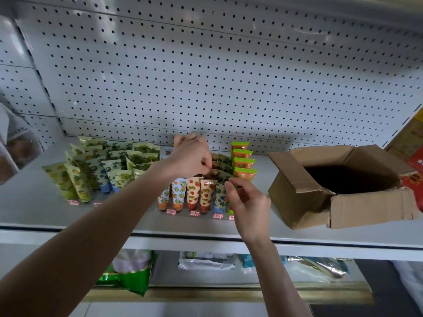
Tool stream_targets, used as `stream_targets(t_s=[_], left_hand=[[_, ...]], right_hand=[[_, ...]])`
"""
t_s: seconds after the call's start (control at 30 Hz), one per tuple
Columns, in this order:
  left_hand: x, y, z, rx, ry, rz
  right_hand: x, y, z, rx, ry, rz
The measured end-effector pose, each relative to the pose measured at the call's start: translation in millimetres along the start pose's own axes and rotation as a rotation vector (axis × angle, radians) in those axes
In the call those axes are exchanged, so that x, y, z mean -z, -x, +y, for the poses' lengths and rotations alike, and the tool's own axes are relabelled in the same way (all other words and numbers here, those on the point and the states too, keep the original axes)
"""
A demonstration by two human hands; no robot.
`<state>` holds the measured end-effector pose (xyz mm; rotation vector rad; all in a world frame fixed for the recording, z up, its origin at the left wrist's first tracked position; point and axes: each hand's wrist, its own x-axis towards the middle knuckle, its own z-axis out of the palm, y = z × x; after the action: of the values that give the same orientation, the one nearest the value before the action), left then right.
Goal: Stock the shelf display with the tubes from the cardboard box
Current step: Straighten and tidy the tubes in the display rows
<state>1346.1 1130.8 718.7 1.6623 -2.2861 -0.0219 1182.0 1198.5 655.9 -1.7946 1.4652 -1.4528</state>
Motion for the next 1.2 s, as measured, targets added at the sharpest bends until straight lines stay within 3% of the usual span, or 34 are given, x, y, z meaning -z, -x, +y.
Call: stream_targets(t_s=[0.4,0.83,1.2], left_hand=[[2.6,-0.6,1.2,0.006,0.097,0.022],[4.0,-5.2,-7.7,0.065,0.271,0.193],[27.6,91.6,-27.0,0.275,0.375,0.384]], right_hand=[[0.3,0.6,1.6,-0.001,0.004,0.011],[5.9,-1.6,-3.6,0.011,-0.017,-0.011],[-2.5,11.3,-24.8,0.098,-0.163,-0.142]])
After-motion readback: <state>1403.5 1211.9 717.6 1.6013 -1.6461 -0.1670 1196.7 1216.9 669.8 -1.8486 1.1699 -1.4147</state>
